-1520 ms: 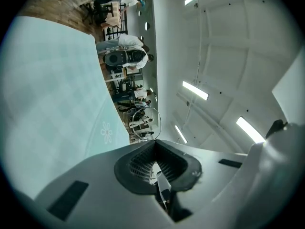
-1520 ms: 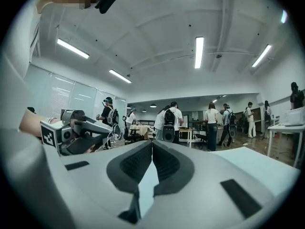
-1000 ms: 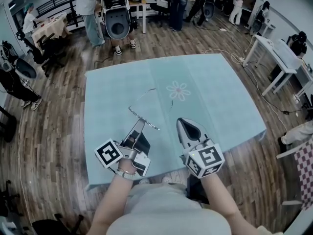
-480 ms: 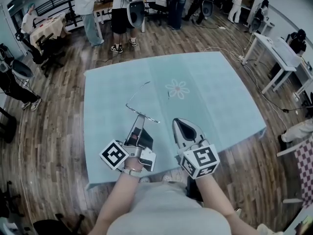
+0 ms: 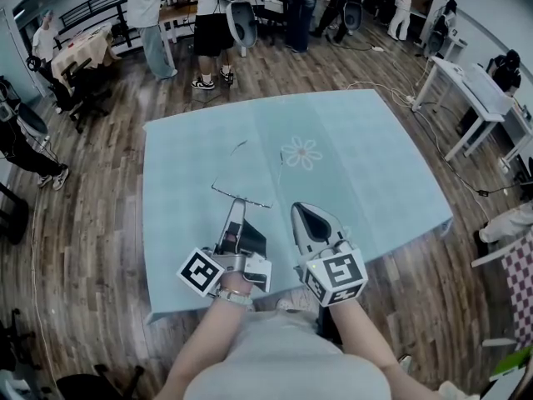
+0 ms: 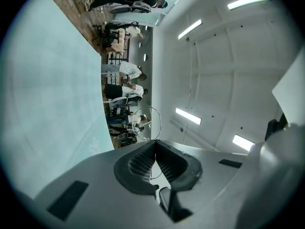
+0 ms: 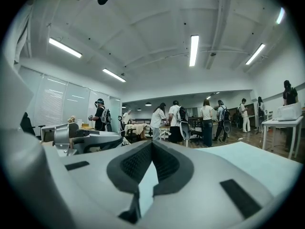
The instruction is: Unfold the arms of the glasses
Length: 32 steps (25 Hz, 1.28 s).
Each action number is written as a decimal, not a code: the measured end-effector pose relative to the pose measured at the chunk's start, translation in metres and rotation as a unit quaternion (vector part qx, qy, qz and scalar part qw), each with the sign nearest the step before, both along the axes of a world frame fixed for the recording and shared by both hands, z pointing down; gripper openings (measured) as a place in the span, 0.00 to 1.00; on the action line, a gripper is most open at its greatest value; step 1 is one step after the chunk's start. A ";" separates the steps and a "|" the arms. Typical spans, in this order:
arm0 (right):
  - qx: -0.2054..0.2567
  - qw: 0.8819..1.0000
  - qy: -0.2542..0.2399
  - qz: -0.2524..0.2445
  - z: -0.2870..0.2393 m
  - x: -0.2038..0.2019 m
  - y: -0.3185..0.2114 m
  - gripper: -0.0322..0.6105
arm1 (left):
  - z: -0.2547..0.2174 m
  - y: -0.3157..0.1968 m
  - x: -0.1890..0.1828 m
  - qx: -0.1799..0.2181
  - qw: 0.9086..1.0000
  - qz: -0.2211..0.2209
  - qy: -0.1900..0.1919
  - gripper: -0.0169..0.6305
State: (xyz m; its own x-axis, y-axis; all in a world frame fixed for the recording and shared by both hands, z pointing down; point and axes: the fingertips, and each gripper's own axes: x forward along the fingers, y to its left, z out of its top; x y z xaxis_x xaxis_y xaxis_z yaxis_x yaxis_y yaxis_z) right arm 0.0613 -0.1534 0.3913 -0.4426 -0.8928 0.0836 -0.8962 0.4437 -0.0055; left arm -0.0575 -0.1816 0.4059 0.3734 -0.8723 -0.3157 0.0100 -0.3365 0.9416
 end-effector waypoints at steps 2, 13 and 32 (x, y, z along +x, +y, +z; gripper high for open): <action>0.004 1.000 0.000 0.002 0.000 0.000 0.000 0.06 | 0.000 0.000 0.000 0.002 1.000 -0.004 0.001 0.04; 0.017 1.000 -0.002 0.006 -0.004 -0.006 0.002 0.06 | -0.007 0.004 -0.004 0.017 0.999 -0.029 0.006 0.04; 0.024 1.000 0.015 -0.005 -0.003 -0.010 0.005 0.06 | -0.009 0.005 0.003 0.021 0.999 -0.024 -0.007 0.04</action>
